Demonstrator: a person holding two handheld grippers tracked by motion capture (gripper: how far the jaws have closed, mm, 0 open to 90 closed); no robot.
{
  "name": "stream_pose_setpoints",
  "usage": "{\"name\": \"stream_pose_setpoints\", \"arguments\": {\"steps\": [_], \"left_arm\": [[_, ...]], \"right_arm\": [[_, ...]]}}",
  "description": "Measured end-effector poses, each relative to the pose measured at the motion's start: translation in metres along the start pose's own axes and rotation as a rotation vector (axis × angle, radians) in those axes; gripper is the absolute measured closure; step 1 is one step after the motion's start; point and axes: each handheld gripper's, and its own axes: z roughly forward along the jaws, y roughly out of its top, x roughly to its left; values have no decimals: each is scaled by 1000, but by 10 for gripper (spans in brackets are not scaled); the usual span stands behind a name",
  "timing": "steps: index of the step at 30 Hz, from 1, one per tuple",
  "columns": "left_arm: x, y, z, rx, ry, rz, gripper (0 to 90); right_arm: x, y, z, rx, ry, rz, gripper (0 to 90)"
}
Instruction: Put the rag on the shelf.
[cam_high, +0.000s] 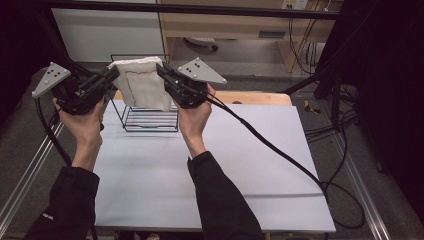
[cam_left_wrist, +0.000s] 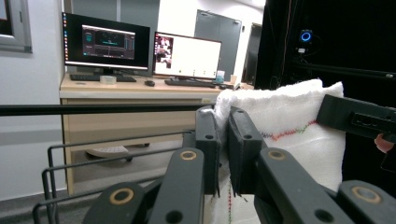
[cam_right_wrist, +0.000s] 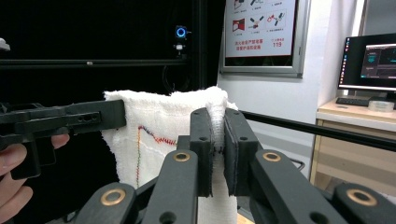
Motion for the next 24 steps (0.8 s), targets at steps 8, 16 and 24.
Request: {"name": "stream_pose_setpoints", "arguments": {"steps": [8,16,24], "left_arm": [[10,12,3,-15,12,-6,835],[17,23,5,-19,22,5,835],[23,34,10,-20,39,21,835]], "right_arm": [[3,11,11,-11,0,-12,836],[4,20,25,-25,2,-10,836],[2,25,35,-23,-4,-10,836]]}}
